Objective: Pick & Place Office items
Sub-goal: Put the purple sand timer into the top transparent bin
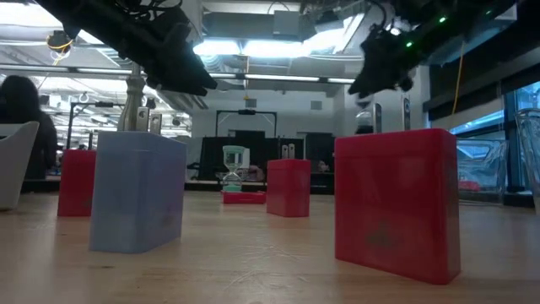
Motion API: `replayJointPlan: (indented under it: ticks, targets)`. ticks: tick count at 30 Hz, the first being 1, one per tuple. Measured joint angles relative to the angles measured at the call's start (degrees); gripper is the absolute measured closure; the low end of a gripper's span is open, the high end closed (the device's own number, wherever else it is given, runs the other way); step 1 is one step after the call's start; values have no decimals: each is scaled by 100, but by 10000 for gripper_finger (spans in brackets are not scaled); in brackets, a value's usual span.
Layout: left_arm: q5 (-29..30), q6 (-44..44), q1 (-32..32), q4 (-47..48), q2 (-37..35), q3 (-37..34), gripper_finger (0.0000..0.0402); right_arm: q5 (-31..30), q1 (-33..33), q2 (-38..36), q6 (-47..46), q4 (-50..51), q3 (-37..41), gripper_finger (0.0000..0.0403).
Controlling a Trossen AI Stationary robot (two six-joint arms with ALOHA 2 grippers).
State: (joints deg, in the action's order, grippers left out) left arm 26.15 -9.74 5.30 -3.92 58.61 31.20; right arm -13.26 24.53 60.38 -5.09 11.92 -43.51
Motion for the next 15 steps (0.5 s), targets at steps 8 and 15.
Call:
replayJointPlan:
  ticks: [8,15]
  targets:
    - [126,46,7,-4,0,0,140,-389,-21,-481,-29,885,39,188]
    - [127,2,7,-8,0,0,140,-465,-24,-851,-387,465,968,185]
